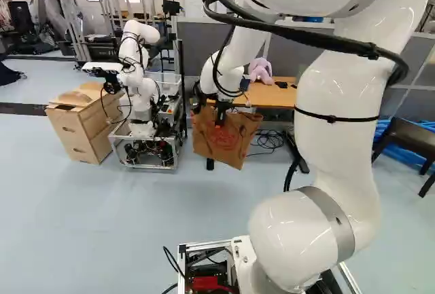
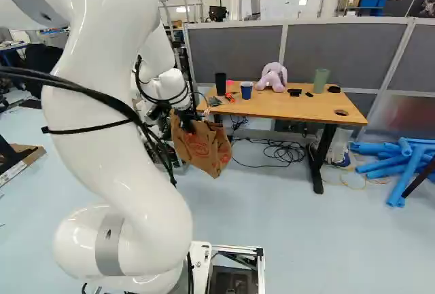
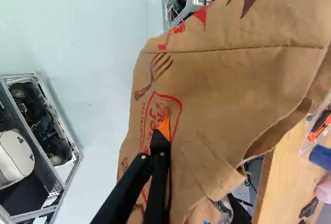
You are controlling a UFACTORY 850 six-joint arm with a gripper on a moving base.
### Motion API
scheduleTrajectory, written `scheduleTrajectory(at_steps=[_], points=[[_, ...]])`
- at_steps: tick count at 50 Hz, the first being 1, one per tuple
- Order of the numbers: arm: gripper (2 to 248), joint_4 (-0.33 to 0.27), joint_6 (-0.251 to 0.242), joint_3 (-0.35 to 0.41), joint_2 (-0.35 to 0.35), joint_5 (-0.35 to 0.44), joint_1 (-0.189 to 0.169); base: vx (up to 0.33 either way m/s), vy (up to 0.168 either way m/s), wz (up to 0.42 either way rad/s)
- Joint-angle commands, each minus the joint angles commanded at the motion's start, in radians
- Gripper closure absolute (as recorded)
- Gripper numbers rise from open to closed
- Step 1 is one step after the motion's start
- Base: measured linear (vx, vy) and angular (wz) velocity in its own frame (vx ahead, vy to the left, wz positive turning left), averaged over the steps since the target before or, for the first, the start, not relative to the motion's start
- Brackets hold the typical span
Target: Pick up the bag on the ground and place it on the table
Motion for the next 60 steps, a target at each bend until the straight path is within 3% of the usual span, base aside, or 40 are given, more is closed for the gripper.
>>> scheduleTrajectory(at_steps=[60], points=[[232, 0.0, 0.0, -0.211, -0.01, -0.288, -0.026, 0.0, 0.0, 0.0]])
